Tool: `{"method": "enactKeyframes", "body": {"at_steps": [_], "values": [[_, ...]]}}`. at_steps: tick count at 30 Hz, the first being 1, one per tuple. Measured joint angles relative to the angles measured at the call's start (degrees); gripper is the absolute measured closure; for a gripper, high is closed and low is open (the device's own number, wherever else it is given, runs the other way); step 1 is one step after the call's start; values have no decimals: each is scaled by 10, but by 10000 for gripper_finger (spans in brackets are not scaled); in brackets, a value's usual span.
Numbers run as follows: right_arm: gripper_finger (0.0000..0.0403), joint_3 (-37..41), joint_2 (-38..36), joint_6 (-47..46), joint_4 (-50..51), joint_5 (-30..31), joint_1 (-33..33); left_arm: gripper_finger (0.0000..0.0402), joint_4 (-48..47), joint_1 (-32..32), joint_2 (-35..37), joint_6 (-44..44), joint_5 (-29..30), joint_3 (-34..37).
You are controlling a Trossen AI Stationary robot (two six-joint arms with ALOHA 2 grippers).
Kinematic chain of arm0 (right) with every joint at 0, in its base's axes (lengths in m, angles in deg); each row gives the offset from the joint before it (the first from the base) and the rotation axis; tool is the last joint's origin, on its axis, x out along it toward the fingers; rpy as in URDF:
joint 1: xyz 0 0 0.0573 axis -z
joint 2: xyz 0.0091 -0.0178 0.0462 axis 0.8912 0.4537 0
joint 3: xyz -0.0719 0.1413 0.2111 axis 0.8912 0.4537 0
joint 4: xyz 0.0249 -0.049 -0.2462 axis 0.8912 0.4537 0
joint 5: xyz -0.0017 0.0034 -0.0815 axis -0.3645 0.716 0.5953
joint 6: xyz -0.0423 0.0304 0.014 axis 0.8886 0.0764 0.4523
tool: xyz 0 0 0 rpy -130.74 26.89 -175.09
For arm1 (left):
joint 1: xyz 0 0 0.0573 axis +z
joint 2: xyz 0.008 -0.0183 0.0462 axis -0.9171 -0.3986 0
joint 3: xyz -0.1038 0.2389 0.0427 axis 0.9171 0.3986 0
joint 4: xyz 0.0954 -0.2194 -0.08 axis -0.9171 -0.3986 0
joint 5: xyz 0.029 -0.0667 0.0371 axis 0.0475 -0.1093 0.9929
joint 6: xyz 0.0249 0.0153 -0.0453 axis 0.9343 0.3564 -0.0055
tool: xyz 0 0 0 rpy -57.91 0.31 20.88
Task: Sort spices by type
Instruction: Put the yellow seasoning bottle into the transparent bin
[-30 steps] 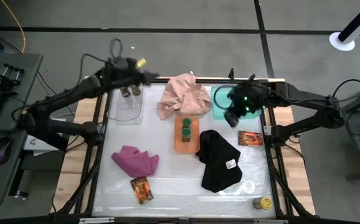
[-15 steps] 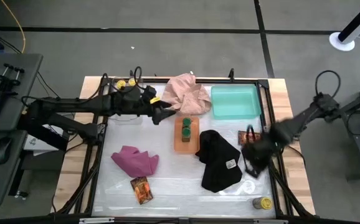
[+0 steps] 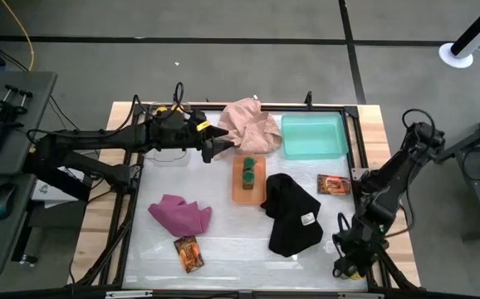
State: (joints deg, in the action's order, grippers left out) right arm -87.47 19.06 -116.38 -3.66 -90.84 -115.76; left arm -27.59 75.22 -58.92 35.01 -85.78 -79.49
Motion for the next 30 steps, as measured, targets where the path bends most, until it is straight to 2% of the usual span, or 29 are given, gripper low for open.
{"method": "enactKeyframes", "body": {"at_steps": [3, 12, 21, 27, 30], "values": [[402, 1, 22, 8, 1, -23, -4, 96, 0, 0, 0, 0, -1, 0], [402, 1, 45, 21, 0, 21, 3, 96, -1, 0, 0, 17, -1, 0], [403, -2, 77, 85, 2, 17, 20, 96, -21, 0, 0, 15, -1, 0], [403, 4, 88, 151, -1, 98, 74, 96, -25, 0, 0, 15, -16, 0], [403, 0, 83, 183, -12, 109, 98, 96, -25, 0, 0, 15, -16, 0]]}}
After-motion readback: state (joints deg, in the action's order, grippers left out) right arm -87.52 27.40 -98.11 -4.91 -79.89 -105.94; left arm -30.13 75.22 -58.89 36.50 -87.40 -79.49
